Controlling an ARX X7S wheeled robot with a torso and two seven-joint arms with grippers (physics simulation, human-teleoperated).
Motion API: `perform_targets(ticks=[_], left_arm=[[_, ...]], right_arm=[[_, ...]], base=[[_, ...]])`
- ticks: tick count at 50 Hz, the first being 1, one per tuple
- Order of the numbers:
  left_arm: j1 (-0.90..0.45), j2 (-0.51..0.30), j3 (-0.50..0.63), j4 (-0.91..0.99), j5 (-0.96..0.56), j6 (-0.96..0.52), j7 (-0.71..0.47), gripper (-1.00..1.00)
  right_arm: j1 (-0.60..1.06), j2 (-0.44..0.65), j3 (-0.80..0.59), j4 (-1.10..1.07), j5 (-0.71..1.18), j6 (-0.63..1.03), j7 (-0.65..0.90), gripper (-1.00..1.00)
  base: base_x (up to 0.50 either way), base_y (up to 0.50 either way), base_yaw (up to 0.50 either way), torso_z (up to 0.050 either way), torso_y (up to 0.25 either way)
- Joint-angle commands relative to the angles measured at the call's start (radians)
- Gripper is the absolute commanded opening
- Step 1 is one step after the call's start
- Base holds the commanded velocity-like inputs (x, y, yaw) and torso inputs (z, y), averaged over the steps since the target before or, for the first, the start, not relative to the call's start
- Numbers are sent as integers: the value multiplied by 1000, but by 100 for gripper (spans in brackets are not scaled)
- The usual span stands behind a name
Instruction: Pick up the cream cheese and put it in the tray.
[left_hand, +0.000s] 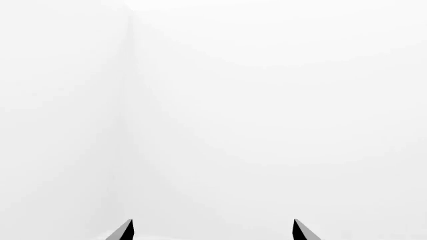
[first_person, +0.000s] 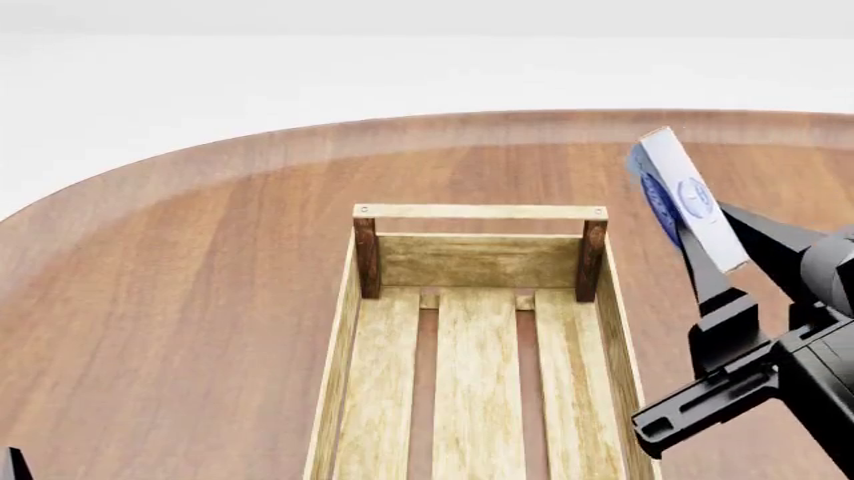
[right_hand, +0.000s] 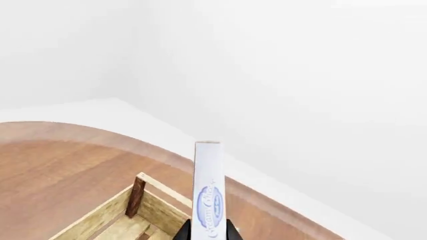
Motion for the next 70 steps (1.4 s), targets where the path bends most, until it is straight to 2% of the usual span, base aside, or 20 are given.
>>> perform_targets(ticks=[1,19,29,38,46,70], left_arm=[[-1,-3,-1,1,-3,1,-2,100],[-10,-4,8,-7,-3,-19,0,100],[-12,-5,9,-6,-5,-30,-1,100],[-12,-7,9,-3,-5,-35,-3,100],[-11,-8,8,2,1,-43,-8,100],[-18,-1,15,-3,42,-67,-21,100]], right_arm=[[144,-31,-84,5,54,88,-35,-100],[471,-163,-331,106,127,409,-19,-100],[530,-208,-434,162,97,488,-33,-100],[638,-262,-540,222,90,650,0,-100],[690,-298,-541,262,126,740,43,-100],[771,-336,-588,316,230,827,115,-100]], base=[[0,0,0,0,0],[0,0,0,1,1],[0,0,0,0,1],[0,0,0,0,0],[0,0,0,0,1],[0,0,0,0,0]])
